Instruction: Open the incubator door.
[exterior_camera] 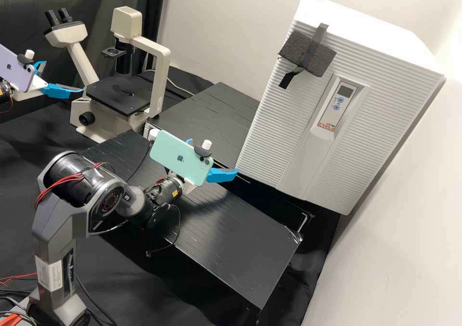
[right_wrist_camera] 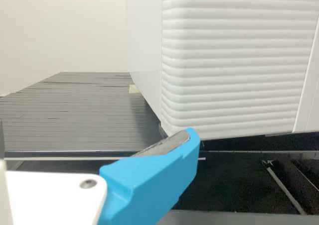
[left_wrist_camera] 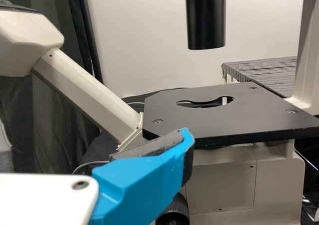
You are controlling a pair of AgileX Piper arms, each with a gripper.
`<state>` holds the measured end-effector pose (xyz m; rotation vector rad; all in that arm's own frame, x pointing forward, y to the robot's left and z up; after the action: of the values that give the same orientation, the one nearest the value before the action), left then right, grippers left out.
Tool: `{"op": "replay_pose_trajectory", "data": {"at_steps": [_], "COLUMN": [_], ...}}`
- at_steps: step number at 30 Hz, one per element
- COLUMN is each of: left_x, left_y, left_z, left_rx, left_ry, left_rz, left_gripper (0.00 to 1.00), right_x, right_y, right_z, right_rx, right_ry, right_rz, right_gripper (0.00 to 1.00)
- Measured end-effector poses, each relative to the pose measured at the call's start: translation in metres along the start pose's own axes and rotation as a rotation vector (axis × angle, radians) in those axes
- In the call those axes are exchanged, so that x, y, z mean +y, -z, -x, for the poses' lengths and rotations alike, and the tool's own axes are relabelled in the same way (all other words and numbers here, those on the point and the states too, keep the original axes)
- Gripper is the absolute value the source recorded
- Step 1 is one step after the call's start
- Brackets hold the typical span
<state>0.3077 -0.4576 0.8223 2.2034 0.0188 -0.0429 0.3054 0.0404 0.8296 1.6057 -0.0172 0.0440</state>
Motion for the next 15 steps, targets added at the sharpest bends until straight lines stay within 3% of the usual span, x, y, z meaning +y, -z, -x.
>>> {"op": "replay_pose_trajectory", "data": {"at_steps": [10,15], "left_x": [0.0,0.0], "left_y": [0.0,0.0], "left_z": [0.0,0.0], "left_rx": [0.0,0.0], "left_ry": [0.0,0.0], "left_rz": [0.0,0.0], "left_gripper": [1.0,1.0], "right_x": [0.001,0.028], "right_y": [0.0,0.004], "right_z": [0.001,0.013], "right_rx": [0.0,0.021], "right_ry": [-0.003,-0.08], "right_rz": [0.0,-0.007], "right_gripper": [1.0,1.0]}}
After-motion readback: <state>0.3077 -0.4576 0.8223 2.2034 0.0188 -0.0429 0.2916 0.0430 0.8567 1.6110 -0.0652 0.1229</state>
